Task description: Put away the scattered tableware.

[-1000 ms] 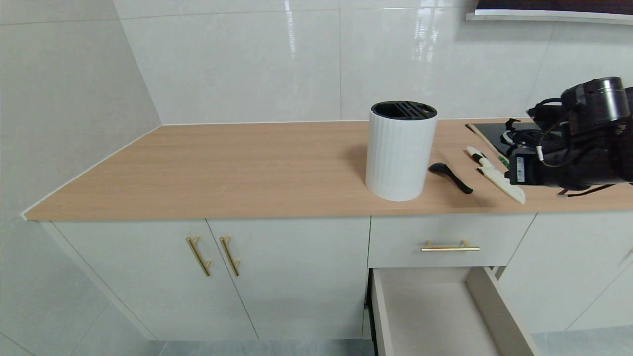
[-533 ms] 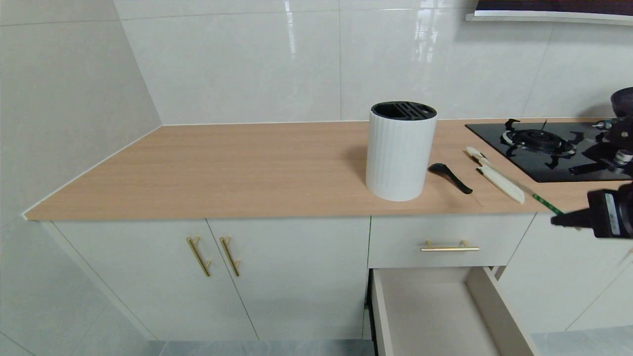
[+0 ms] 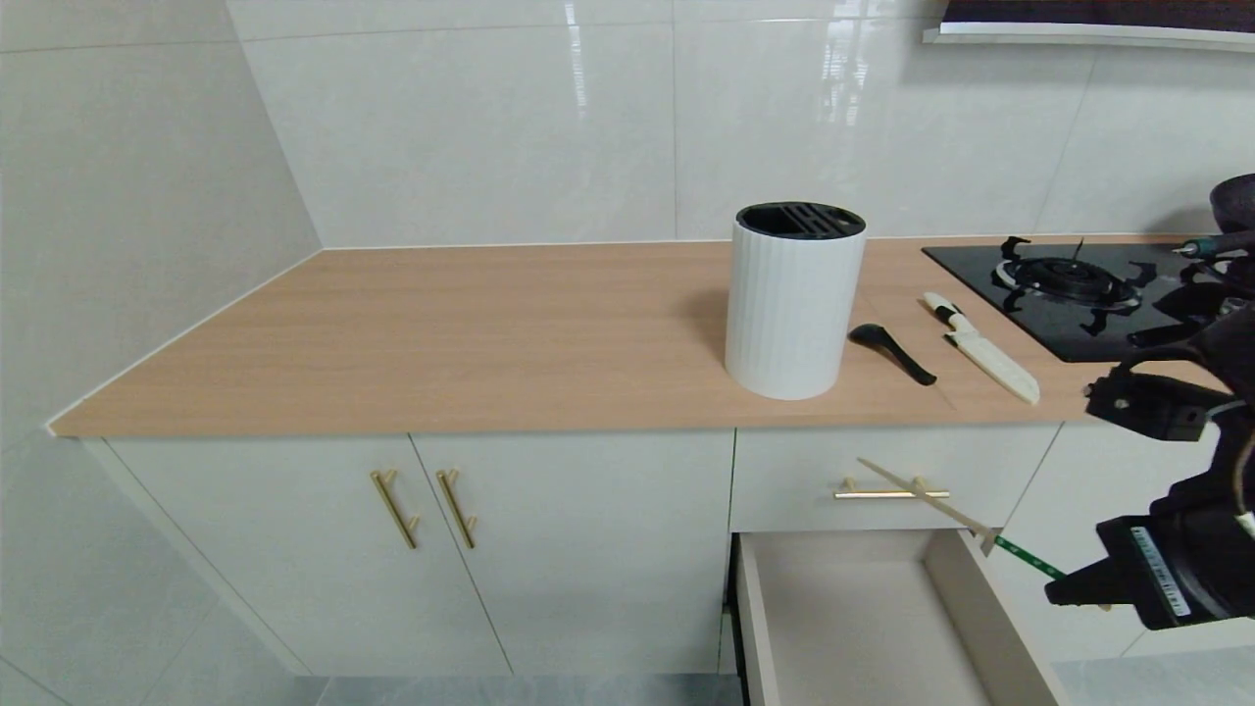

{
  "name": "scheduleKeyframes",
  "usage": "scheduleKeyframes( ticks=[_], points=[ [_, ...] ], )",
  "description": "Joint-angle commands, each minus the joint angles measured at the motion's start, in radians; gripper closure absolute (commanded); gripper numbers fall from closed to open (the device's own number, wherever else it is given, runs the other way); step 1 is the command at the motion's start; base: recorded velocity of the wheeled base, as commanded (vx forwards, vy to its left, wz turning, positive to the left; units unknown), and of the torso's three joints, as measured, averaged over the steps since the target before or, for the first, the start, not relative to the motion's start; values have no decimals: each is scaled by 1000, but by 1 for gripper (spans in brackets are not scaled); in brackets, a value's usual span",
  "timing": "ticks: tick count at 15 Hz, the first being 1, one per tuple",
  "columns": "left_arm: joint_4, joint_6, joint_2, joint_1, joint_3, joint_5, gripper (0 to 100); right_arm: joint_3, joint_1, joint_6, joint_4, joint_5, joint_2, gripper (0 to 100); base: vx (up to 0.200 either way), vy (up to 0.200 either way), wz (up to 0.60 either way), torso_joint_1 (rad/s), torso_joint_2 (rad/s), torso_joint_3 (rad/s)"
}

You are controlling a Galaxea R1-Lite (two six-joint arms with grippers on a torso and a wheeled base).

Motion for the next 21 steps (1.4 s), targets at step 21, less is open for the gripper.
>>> scheduleKeyframes(
  ticks=[21],
  points=[
    [0, 0, 2, 0, 0, 0, 0, 46, 73, 21, -25, -72, 179, 100, 0, 0, 0, -121, 289, 166]
  ],
)
